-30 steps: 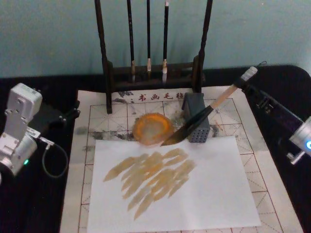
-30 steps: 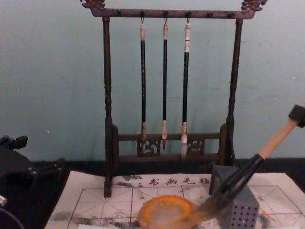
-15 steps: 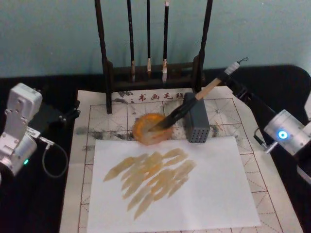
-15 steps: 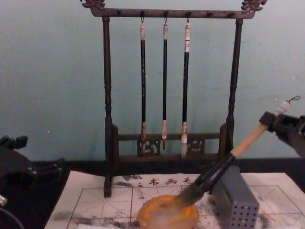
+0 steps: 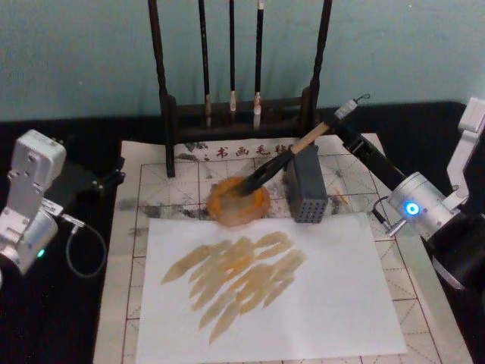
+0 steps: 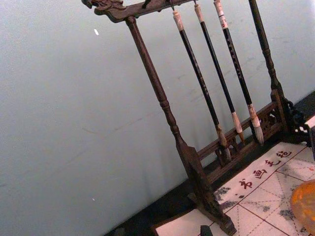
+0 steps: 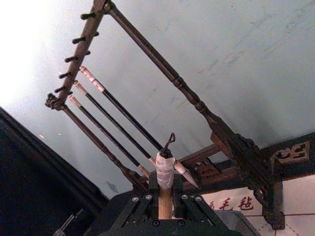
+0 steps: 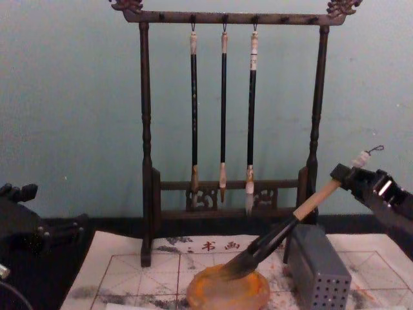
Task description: Pick up the brush from the inkstone, write on the paper, then place the brush back to its original position.
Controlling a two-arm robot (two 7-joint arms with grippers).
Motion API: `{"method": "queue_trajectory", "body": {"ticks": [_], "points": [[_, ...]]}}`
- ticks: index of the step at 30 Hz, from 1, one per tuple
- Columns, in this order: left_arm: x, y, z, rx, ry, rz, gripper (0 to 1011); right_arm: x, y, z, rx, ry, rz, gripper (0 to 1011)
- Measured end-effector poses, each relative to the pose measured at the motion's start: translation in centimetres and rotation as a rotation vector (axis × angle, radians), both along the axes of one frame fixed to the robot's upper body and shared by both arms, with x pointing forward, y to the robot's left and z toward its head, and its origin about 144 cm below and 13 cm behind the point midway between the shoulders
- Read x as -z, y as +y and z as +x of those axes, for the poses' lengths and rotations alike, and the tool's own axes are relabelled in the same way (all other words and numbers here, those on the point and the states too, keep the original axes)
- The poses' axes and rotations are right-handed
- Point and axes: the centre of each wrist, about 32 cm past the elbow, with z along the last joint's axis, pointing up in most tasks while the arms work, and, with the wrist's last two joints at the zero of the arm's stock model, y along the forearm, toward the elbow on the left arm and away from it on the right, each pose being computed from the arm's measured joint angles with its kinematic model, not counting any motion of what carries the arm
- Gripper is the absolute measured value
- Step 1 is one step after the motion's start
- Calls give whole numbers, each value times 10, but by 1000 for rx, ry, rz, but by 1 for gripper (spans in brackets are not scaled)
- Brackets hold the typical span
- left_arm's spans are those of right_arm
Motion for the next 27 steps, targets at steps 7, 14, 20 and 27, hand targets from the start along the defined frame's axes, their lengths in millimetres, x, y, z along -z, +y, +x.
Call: {"method": "queue_trajectory", "body": {"ticks": [7, 14, 20, 27], "points": [[0, 0, 0, 0, 0, 0, 1001, 7, 10, 0, 15, -10, -6, 185], [0, 0, 0, 0, 0, 0, 1001, 14, 17, -1, 30, -22, -20, 185], [0, 0, 0, 0, 0, 0, 1001, 18, 19, -2, 42, -27, -17, 185], [0, 0, 0, 0, 0, 0, 1001, 20, 19, -6, 55, -18, -8, 185]]}}
